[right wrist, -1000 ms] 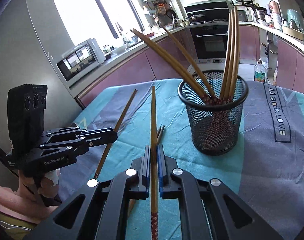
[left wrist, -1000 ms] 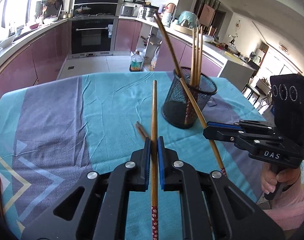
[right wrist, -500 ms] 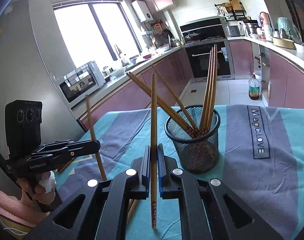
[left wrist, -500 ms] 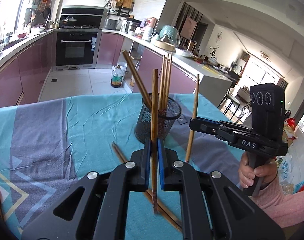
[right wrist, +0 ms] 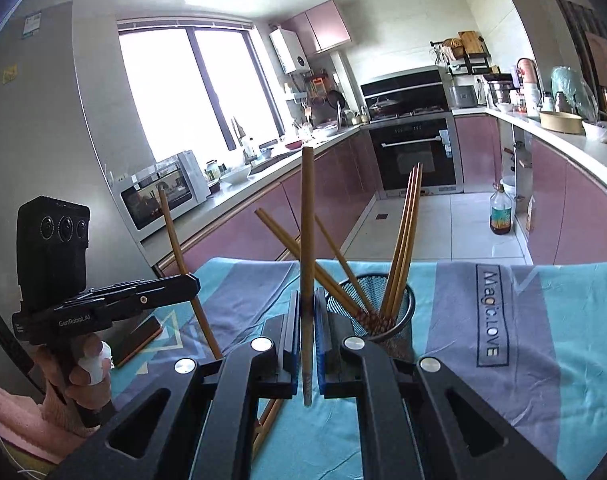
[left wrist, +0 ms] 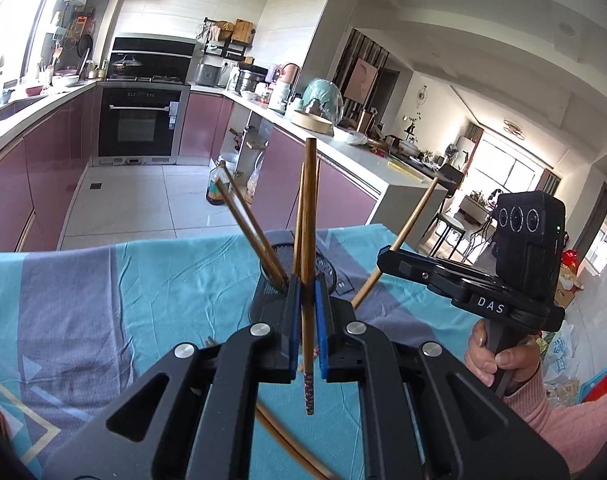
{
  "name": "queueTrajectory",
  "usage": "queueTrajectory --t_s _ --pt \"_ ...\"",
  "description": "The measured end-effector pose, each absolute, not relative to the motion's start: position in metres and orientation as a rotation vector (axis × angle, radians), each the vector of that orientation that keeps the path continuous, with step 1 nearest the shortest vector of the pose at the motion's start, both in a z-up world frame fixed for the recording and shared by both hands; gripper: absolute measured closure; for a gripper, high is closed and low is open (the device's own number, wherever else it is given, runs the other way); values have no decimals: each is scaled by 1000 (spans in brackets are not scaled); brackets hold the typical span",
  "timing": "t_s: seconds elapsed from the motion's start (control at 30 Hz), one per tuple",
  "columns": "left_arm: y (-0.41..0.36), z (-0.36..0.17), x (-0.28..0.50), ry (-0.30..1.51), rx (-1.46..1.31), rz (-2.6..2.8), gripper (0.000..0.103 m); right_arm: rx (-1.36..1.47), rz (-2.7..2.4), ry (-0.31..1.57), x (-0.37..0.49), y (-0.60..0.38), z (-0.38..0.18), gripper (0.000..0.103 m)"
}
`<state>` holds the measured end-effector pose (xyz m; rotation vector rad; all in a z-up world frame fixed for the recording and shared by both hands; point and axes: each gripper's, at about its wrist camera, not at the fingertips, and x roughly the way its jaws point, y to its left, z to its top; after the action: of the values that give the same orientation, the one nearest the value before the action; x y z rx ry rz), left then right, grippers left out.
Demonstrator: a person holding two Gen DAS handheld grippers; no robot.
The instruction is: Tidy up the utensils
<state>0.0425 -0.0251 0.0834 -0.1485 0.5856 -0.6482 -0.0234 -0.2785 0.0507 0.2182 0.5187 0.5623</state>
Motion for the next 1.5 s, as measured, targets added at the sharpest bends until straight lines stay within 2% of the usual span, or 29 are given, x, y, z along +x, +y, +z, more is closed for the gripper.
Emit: queueTrajectory --t_s 0.83,1.5 --pt "-48 150 85 461 -186 -625 96 178 495 389 2 -295 98 98" --pt "-60 131 84 502 -152 -590 96 178 478 436 28 -282 85 98"
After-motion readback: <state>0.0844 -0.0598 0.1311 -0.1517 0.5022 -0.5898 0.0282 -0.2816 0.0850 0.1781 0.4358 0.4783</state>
